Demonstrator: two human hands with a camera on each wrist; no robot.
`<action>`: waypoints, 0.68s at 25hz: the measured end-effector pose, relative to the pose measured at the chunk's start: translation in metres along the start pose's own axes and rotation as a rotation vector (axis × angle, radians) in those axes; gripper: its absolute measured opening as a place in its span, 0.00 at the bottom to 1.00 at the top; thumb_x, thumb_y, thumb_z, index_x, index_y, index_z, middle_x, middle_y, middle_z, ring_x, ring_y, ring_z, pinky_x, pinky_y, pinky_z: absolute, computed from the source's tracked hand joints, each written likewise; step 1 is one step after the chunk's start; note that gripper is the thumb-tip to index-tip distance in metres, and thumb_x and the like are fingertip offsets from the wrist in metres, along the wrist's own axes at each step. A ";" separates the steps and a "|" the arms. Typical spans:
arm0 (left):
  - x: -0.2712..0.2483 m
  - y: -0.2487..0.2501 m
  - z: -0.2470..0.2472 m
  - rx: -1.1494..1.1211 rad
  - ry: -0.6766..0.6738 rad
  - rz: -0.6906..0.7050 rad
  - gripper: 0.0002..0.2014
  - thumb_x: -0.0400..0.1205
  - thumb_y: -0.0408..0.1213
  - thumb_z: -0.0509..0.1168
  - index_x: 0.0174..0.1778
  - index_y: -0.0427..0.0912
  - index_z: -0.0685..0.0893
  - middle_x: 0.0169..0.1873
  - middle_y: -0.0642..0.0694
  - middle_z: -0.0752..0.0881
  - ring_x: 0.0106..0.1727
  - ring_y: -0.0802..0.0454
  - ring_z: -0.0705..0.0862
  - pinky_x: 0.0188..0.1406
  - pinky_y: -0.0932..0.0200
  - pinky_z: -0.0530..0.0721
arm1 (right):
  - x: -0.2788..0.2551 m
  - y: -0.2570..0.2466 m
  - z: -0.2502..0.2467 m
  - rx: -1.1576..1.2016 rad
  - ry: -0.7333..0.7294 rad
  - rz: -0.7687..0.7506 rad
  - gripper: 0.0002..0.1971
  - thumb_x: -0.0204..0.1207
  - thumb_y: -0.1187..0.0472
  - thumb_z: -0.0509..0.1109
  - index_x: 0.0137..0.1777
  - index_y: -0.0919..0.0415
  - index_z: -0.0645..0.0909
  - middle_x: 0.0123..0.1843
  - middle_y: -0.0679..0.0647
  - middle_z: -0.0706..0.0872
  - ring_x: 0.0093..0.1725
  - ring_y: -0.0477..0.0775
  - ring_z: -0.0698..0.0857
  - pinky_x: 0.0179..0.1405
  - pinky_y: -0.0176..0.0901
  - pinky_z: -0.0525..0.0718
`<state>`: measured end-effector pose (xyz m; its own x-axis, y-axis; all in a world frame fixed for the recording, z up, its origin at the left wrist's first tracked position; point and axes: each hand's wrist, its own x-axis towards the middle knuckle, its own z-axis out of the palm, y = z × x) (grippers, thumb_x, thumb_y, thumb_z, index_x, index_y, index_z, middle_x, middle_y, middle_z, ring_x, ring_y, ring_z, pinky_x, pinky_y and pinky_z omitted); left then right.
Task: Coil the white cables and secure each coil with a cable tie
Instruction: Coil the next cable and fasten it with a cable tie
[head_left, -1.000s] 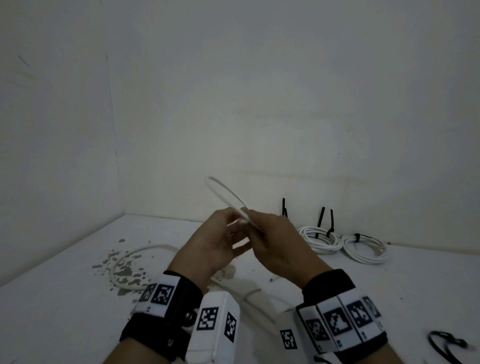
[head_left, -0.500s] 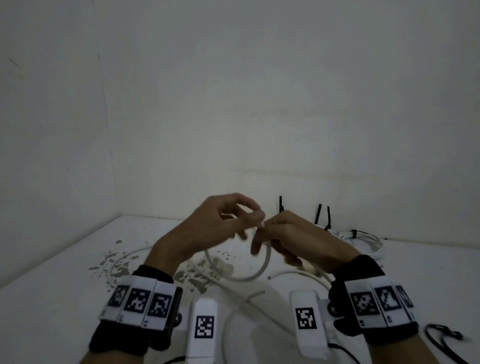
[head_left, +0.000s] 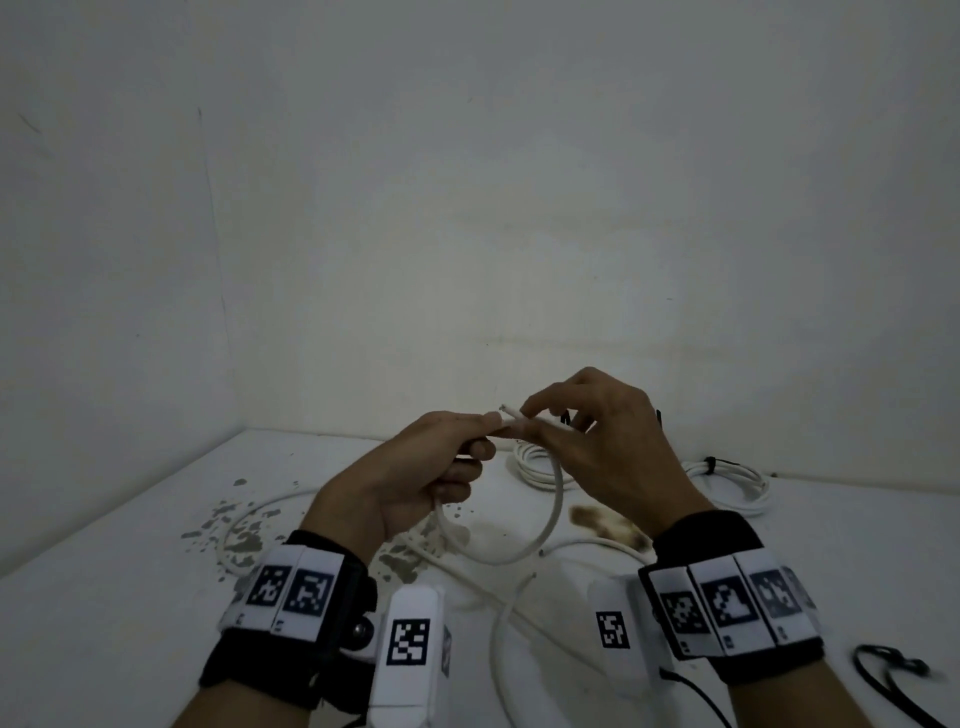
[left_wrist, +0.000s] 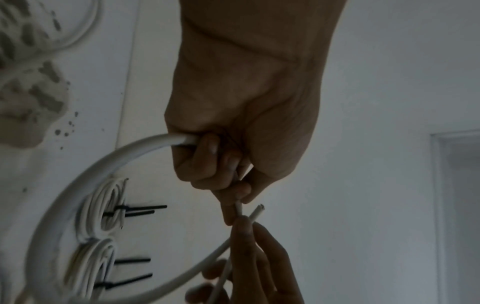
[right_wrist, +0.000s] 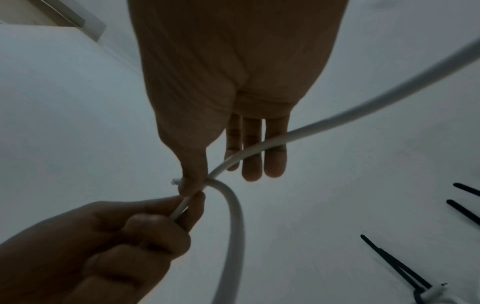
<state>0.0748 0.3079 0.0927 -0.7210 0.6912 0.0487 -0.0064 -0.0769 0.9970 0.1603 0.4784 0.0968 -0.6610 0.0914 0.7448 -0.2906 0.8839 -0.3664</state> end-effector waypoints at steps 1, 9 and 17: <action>0.001 0.000 0.003 -0.063 -0.010 -0.027 0.14 0.88 0.42 0.58 0.46 0.39 0.86 0.27 0.51 0.71 0.22 0.60 0.58 0.17 0.67 0.55 | 0.000 0.000 0.004 -0.005 0.007 -0.025 0.09 0.70 0.40 0.78 0.44 0.41 0.91 0.41 0.44 0.83 0.36 0.44 0.83 0.34 0.40 0.81; -0.004 -0.004 -0.005 -0.338 -0.204 -0.124 0.29 0.78 0.64 0.62 0.42 0.35 0.79 0.34 0.43 0.74 0.35 0.47 0.75 0.34 0.54 0.66 | 0.002 -0.005 0.014 -0.066 -0.148 -0.260 0.07 0.75 0.57 0.79 0.51 0.45 0.93 0.45 0.49 0.85 0.40 0.48 0.81 0.34 0.44 0.81; -0.009 -0.006 0.005 -0.284 -0.315 -0.068 0.28 0.84 0.61 0.55 0.46 0.39 0.88 0.31 0.49 0.71 0.32 0.56 0.59 0.28 0.64 0.60 | -0.002 -0.007 0.024 0.161 0.039 -0.129 0.14 0.69 0.47 0.81 0.56 0.42 0.91 0.42 0.47 0.79 0.38 0.40 0.76 0.35 0.33 0.75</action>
<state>0.0852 0.3056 0.0863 -0.4656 0.8839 0.0429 -0.2688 -0.1875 0.9448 0.1475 0.4615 0.0843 -0.5846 0.0026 0.8113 -0.4800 0.8051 -0.3485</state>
